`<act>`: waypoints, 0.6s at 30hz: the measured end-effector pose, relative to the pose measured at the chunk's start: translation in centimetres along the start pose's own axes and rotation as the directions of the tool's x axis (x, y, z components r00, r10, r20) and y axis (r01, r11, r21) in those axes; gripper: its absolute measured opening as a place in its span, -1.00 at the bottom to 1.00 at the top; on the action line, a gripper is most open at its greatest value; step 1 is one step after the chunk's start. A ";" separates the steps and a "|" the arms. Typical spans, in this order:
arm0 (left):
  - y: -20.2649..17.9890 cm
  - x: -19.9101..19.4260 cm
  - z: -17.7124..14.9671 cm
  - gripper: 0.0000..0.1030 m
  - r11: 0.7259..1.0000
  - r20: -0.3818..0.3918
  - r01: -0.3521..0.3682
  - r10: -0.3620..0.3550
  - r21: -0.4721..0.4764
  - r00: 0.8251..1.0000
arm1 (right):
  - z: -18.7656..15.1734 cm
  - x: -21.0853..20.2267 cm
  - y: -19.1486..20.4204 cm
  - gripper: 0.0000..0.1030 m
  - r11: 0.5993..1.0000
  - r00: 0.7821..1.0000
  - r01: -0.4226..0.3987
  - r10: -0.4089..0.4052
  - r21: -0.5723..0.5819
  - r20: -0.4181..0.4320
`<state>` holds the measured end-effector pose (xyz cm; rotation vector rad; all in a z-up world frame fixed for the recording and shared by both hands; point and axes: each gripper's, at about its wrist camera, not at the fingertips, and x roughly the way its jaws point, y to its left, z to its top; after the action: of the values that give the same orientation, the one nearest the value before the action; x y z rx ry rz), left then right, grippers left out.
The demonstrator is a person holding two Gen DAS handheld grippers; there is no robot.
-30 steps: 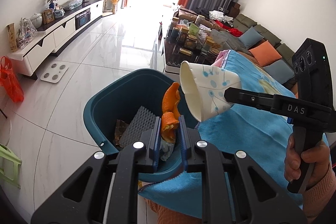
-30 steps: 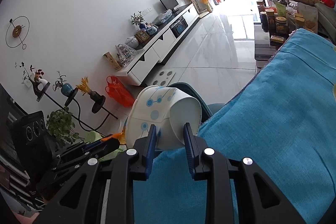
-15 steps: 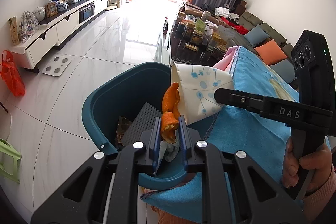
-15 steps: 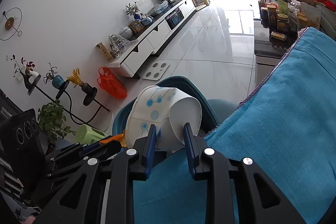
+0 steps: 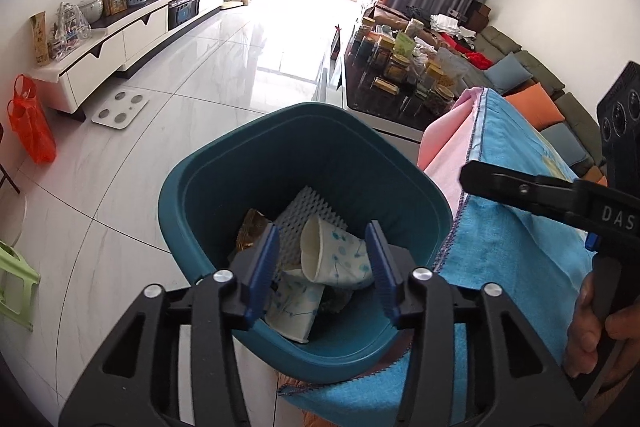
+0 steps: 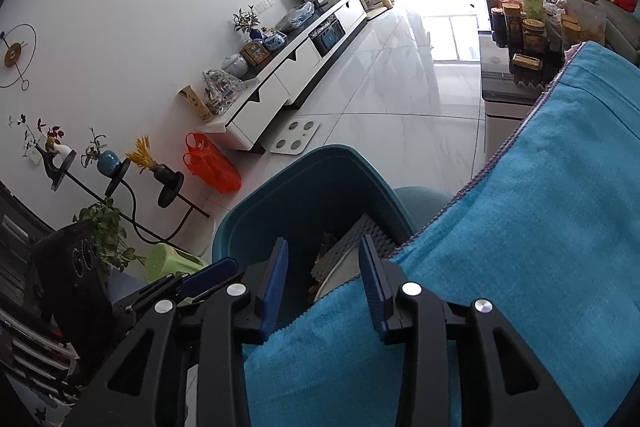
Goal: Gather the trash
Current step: 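Open the right tool over the bin while the left tool drops the peel, then move both tools back over the second orange peel and green wrapper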
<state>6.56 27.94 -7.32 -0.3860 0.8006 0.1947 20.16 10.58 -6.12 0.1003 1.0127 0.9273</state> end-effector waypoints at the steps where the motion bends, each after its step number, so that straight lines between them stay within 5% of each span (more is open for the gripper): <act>1: -0.1 -0.3 -0.1 -0.01 1.000 0.010 0.001 -0.001 0.005 1.000 | -0.2 -0.7 -0.2 -0.27 1.000 1.000 -0.009 0.009 0.001 0.008; 11: -5.9 -5.0 -1.2 0.47 0.977 0.129 0.133 -0.156 0.166 0.979 | -4.3 -11.2 -3.0 0.03 0.997 0.989 0.056 -0.048 -0.053 0.141; 18: -15.3 -5.0 -3.0 0.61 0.880 0.046 0.307 -0.346 0.362 0.937 | -8.1 -21.0 -10.8 0.16 0.962 0.930 0.250 -0.269 0.108 0.248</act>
<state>5.95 12.63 -1.54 -0.1657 0.6332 -0.2425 16.54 -13.60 -1.39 0.1435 0.7919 0.6148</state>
